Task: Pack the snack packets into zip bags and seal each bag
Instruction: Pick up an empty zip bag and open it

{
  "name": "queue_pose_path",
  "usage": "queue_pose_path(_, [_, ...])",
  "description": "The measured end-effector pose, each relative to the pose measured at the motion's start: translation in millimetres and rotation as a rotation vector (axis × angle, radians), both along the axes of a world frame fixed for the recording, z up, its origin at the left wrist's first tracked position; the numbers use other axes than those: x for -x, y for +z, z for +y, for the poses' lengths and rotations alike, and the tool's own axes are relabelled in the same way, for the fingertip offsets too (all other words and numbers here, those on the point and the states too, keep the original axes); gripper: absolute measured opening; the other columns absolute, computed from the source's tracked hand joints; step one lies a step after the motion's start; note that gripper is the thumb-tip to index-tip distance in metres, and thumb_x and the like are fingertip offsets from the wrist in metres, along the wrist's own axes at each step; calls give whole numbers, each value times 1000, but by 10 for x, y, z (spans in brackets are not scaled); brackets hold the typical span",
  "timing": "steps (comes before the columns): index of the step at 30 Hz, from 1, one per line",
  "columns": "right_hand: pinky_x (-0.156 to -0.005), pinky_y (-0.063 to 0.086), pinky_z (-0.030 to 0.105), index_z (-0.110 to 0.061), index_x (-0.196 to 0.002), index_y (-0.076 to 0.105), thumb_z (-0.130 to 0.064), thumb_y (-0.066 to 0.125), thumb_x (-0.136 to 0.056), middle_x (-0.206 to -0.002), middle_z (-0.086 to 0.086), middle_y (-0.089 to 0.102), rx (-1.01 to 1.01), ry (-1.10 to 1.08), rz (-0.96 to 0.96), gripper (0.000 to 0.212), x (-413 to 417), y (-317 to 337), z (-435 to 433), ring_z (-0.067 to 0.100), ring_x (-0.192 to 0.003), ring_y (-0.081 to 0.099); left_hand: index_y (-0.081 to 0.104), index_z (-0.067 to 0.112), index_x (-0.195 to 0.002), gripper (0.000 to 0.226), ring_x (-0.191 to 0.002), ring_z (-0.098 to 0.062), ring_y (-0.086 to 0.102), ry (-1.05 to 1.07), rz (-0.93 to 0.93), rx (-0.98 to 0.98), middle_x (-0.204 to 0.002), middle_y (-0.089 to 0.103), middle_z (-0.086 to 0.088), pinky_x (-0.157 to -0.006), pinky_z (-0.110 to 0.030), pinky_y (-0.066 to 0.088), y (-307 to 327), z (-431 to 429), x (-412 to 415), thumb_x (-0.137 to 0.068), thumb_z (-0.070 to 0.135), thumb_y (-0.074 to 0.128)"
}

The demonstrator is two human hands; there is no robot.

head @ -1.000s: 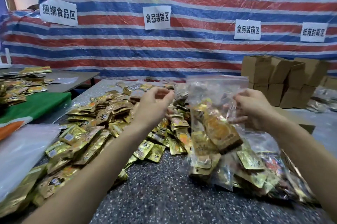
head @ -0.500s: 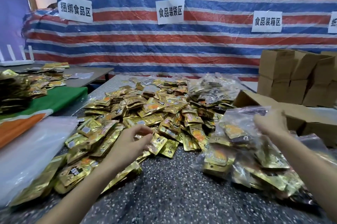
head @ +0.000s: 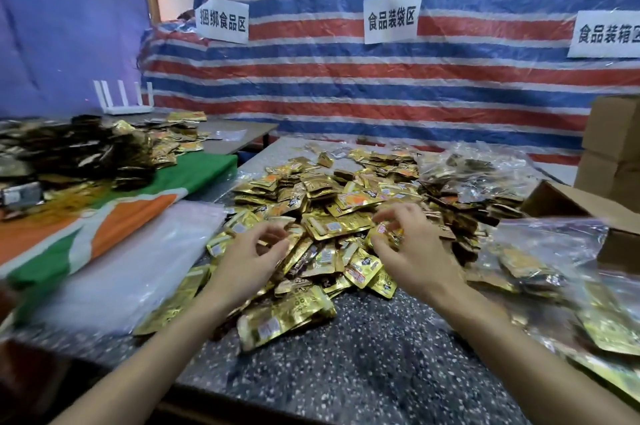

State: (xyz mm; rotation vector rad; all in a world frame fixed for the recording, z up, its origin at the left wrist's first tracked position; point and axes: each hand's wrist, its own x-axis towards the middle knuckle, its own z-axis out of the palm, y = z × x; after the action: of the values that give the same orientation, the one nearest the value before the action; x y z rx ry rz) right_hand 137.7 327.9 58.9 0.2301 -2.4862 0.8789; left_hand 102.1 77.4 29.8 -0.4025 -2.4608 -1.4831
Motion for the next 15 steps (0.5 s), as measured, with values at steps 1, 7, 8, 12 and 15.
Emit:
queue_pose_path(1, [-91,52,35,-29,-110,58,-24,65,-93,-118,-9,50,10,37,-10,20,-1,-11,-61,4,-104,54,66,24,-104,10,-82,-5,63,63,-9,65,-103,68,6,-64,-17,50,-38,-168,73,-94,27,66])
queue_pose_path(7, [-87,56,37,-36,-99,57,-16,66,-92,-110,-18,52,75,174,-4,22,-46,-69,-263,-4,-97,58,55,16,-134,54,-127,-32,52,565,-307,688,-141,55,-8,-101,-40,43,-405,-1204,426,-94,53,54])
queue_pose_path(8, [-87,56,36,-36,-98,57,-15,66,-92,-110,-18,52,83,187,-6,24,-51,-79,-273,-5,-97,58,54,16,-134,56,-127,-33,51,583,-380,760,-141,55,-8,-100,-40,43,-472,-1299,440,-95,56,50])
queue_pose_path(12, [-86,57,30,-34,-99,58,-13,66,-93,-113,-15,53,93,217,-22,23,-56,-98,-280,-6,-97,58,65,11,-103,37,-103,-34,61,628,-382,655,-112,67,-11,-85,-38,47,-553,-1406,499,-97,44,49])
queue_pose_path(15, [-82,56,31,-31,-98,61,-14,65,-93,-114,-12,55,100,214,-39,18,-53,-113,-261,-4,-96,59,60,12,-77,27,-91,-36,62,628,-400,531,-83,61,-8,-76,-35,42,-428,-1406,513,-97,28,50])
